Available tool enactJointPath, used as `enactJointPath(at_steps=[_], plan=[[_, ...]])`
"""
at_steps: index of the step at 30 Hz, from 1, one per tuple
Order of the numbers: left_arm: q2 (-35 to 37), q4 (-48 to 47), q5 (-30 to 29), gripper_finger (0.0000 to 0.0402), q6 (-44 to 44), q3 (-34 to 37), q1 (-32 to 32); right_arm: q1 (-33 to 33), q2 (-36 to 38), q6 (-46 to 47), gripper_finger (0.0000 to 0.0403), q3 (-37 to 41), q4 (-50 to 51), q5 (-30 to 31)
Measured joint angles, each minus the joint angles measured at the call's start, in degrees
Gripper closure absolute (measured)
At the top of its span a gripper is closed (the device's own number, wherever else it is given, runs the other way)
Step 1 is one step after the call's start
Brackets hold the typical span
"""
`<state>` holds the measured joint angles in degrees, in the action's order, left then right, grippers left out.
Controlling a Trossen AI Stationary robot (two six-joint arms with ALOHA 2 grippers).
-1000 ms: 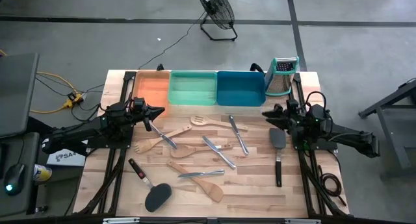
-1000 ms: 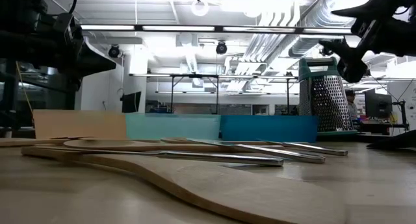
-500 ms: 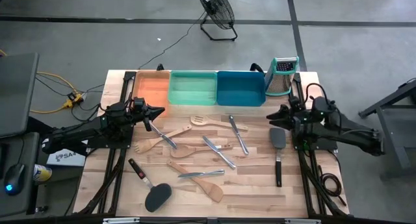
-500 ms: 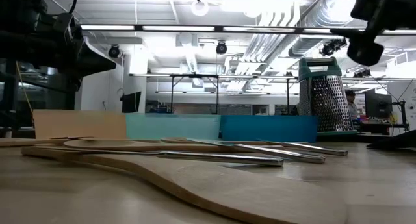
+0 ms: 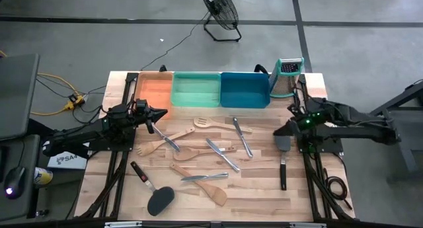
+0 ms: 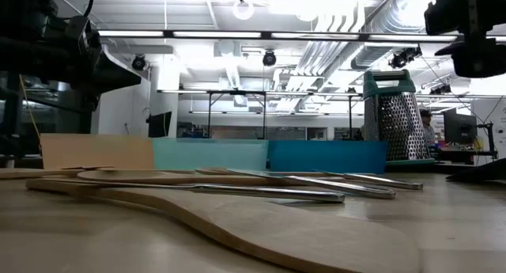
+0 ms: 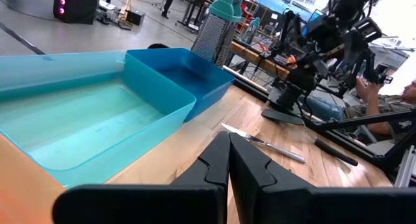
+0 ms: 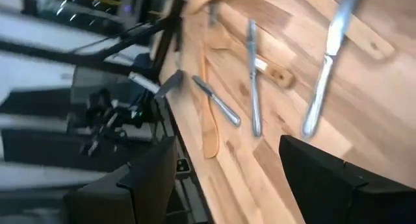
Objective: Pick & Place Kitchen Items
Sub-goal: Put the black spatula into the blue bin
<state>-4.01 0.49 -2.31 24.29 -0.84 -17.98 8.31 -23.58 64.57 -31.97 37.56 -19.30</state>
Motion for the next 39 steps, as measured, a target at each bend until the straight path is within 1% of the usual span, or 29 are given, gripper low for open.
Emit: enactJointPath(at_steps=[5, 10, 16, 18, 23, 29, 34, 39], plan=[[0.0, 0.0, 0.0, 0.0396, 0.0, 0.0, 0.0, -7.8, -5.3, 11.1, 0.014, -0.6, 0.0, 3.3], [0.0, 0.0, 0.0, 0.0396, 0.0, 0.0, 0.0, -17.9, -10.6, 22.7, 0.014, -0.6, 0.0, 8.7], [0.0, 0.0, 0.0, 0.0396, 0.0, 0.0, 0.0, -29.6, -16.6, 37.5, 0.014, -0.6, 0.0, 12.9], [0.0, 0.0, 0.0, 0.0396, 0.0, 0.0, 0.0, -32.6, -19.0, 42.0, 0.014, -0.7, 0.1, 13.8], [0.0, 0.0, 0.0, 0.0396, 0.0, 0.0, 0.0, -39.0, -24.7, 52.9, 0.014, -0.7, 2.0, 13.9], [0.0, 0.0, 0.0, 0.0396, 0.0, 0.0, 0.0, -43.4, -30.4, 61.2, 0.014, -0.7, 6.4, 14.8], [0.0, 0.0, 0.0, 0.0396, 0.0, 0.0, 0.0, -44.0, -35.2, 63.2, 0.014, -0.7, 9.9, 15.2], [0.0, 0.0, 0.0, 0.0396, 0.0, 0.0, 0.0, -43.9, -39.6, 63.5, 0.014, -0.7, 10.8, 20.2]])
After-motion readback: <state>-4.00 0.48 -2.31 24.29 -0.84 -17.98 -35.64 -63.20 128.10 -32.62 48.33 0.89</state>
